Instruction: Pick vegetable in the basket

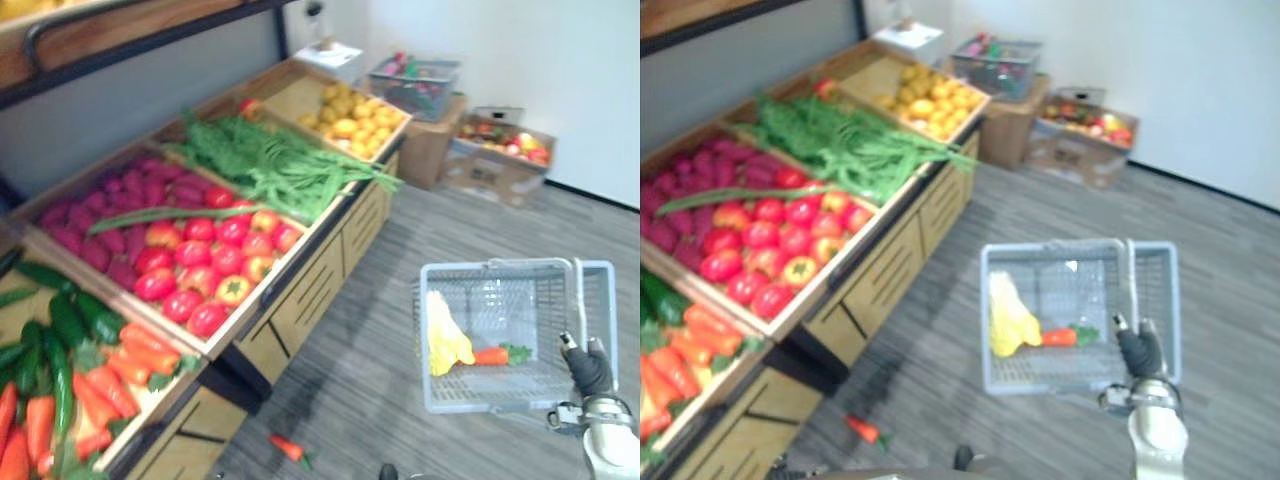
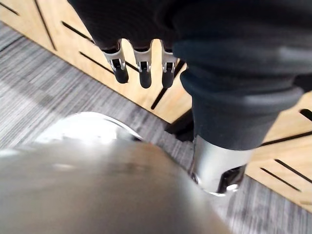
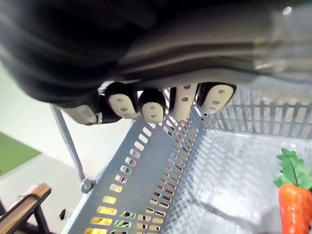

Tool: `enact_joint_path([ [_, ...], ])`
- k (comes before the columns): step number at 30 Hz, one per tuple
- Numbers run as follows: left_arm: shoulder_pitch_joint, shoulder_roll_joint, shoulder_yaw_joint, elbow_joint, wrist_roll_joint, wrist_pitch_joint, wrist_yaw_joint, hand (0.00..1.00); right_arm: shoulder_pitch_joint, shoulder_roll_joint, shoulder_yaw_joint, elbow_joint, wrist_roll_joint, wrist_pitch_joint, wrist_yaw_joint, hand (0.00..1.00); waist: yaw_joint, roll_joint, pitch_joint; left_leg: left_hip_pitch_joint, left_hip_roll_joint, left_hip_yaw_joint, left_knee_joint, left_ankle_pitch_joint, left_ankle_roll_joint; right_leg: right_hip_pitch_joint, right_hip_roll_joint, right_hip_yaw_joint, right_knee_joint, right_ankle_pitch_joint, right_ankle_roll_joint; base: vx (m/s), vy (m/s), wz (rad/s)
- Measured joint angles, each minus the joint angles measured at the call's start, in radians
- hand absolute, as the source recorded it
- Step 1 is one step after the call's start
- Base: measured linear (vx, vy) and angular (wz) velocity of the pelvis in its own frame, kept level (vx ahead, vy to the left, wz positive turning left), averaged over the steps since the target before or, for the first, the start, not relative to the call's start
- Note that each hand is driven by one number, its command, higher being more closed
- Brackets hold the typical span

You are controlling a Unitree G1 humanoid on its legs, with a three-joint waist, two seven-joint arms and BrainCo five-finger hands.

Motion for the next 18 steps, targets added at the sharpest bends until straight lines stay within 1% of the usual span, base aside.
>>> enact_joint_path([
  [1, 0.001, -0.003, -0.008, 0.001, -0.002, -0.001, 0.002, 0.00, -0.008, 0.003, 0.016, 0.020, 0.000, -0.001, -0.002, 1.00, 0.012, 0.006, 0.003, -0.007, -0.038, -0.063, -0.020, -0.019, 0.004, 0.000, -0.001, 0.029, -0.009, 0.003, -0.005, -0.05, 0.149, -1.73],
  [2, 0.005, -0.008, -0.028, 0.000, -0.002, -0.003, 0.005, 0.00, -0.012, 0.006, 0.046, 0.056, 0.000, 0.000, -0.008, 1.00, 0.023, 0.016, 0.009, -0.007, -0.100, -0.157, -0.085, -0.037, 0.006, 0.000, 0.000, 0.079, -0.005, 0.004, -0.005, -0.06, 0.171, -1.51],
  [3, 0.009, -0.010, -0.043, 0.001, -0.002, -0.006, 0.007, 0.00, -0.009, 0.006, 0.067, 0.091, 0.002, 0.000, -0.009, 1.00, 0.024, 0.025, 0.014, -0.002, -0.155, -0.247, -0.175, -0.038, 0.007, -0.008, 0.001, 0.124, 0.006, 0.004, -0.003, -0.08, 0.187, -1.36],
  [4, 0.011, -0.012, -0.049, 0.001, -0.002, -0.007, 0.005, 0.00, -0.009, 0.006, 0.072, 0.102, 0.002, 0.000, -0.008, 1.00, 0.025, 0.031, 0.014, 0.001, -0.177, -0.295, -0.221, -0.035, 0.004, -0.018, 0.004, 0.147, 0.014, 0.004, -0.002, -0.10, 0.231, -1.42],
  [5, 0.017, -0.028, -0.058, 0.002, 0.000, -0.014, 0.001, 0.00, -0.005, -0.003, 0.076, 0.112, 0.002, 0.000, -0.003, 1.00, 0.040, 0.068, 0.016, 0.015, -0.212, -0.401, -0.359, -0.005, -0.006, -0.044, 0.028, 0.183, 0.021, 0.001, 0.003, -0.09, 0.205, -1.33],
  [6, 0.022, -0.035, -0.060, 0.002, 0.000, -0.016, 0.000, 0.00, -0.006, -0.005, 0.078, 0.115, 0.002, 0.000, 0.003, 1.00, 0.050, 0.084, 0.017, 0.034, -0.208, -0.426, -0.399, -0.038, -0.021, -0.062, 0.037, 0.186, 0.022, 0.008, 0.014, -0.06, 0.322, -1.55],
  [7, 0.014, -0.029, -0.069, 0.022, 0.000, -0.016, -0.003, 0.00, -0.004, 0.009, 0.089, 0.135, 0.004, -0.001, 0.013, 1.00, 0.053, 0.087, 0.018, 0.046, -0.223, -0.407, -0.433, -0.046, -0.015, -0.068, 0.022, 0.192, 0.015, 0.032, 0.049, -0.02, 0.255, -1.03],
  [8, 0.008, -0.021, -0.083, 0.032, 0.000, -0.022, -0.006, 0.00, 0.013, 0.012, 0.091, 0.136, 0.009, -0.001, 0.022, 1.00, 0.043, 0.075, 0.025, 0.046, -0.245, -0.381, -0.442, -0.047, -0.011, -0.071, -0.006, 0.185, 0.006, 0.054, 0.073, -0.01, 0.293, -0.71],
  [10, -0.002, -0.009, -0.117, 0.037, 0.003, -0.026, -0.020, 0.00, 0.053, 0.012, 0.075, 0.140, 0.009, -0.001, 0.031, 1.00, 0.034, 0.073, 0.022, 0.050, -0.272, -0.347, -0.449, -0.052, 0.008, -0.068, -0.042, 0.191, -0.024, 0.079, 0.111, 0.01, 0.240, -0.25],
  [11, -0.007, -0.006, -0.127, 0.037, 0.010, -0.027, -0.024, 0.00, 0.065, 0.012, 0.075, 0.140, 0.011, -0.001, 0.031, 1.00, 0.035, 0.074, 0.022, 0.051, -0.277, -0.342, -0.460, -0.049, 0.013, -0.069, -0.048, 0.191, -0.030, 0.081, 0.113, 0.05, 0.177, -0.12],
  [12, -0.013, 0.005, -0.143, 0.037, 0.013, -0.028, -0.027, 0.00, 0.079, 0.015, 0.075, 0.140, 0.019, -0.001, 0.032, 1.00, 0.035, 0.073, 0.021, 0.061, -0.285, -0.336, -0.480, -0.042, 0.022, -0.070, -0.054, 0.194, -0.041, 0.088, 0.124, 0.04, 0.063, -0.10],
  [14, -0.016, 0.009, -0.165, 0.036, 0.013, -0.030, -0.027, 0.00, 0.096, 0.028, 0.072, 0.149, 0.039, -0.001, 0.033, 1.00, 0.034, 0.072, 0.019, 0.089, -0.298, -0.325, -0.529, -0.021, 0.025, -0.082, -0.059, 0.197, -0.041, 0.097, 0.136, 0.10, 0.047, -0.23],
  [16, -0.017, 0.011, -0.174, 0.036, 0.013, -0.031, -0.028, 0.00, 0.096, 0.036, 0.068, 0.176, 0.047, -0.003, 0.033, 1.00, 0.035, 0.066, 0.022, 0.102, -0.300, -0.297, -0.565, -0.009, 0.023, -0.112, -0.049, 0.203, -0.017, 0.097, 0.136, 0.10, 0.025, -0.44],
  [17, -0.020, 0.014, -0.176, 0.036, 0.013, -0.032, -0.029, 0.00, 0.083, 0.038, 0.068, 0.197, 0.048, -0.003, 0.033, 1.00, 0.038, 0.065, 0.023, 0.104, -0.295, -0.272, -0.571, -0.008, 0.023, -0.143, -0.035, 0.215, 0.018, 0.097, 0.136, 0.05, 0.007, -0.63],
  [18, -0.025, 0.018, -0.185, 0.036, 0.014, -0.032, -0.030, 0.00, 0.069, 0.040, 0.068, 0.217, 0.048, -0.003, 0.033, 1.00, 0.037, 0.052, 0.031, 0.111, -0.288, -0.251, -0.575, -0.007, 0.023, -0.170, -0.024, 0.217, 0.061, 0.097, 0.136, 0.04, 0.001, -0.63],
])
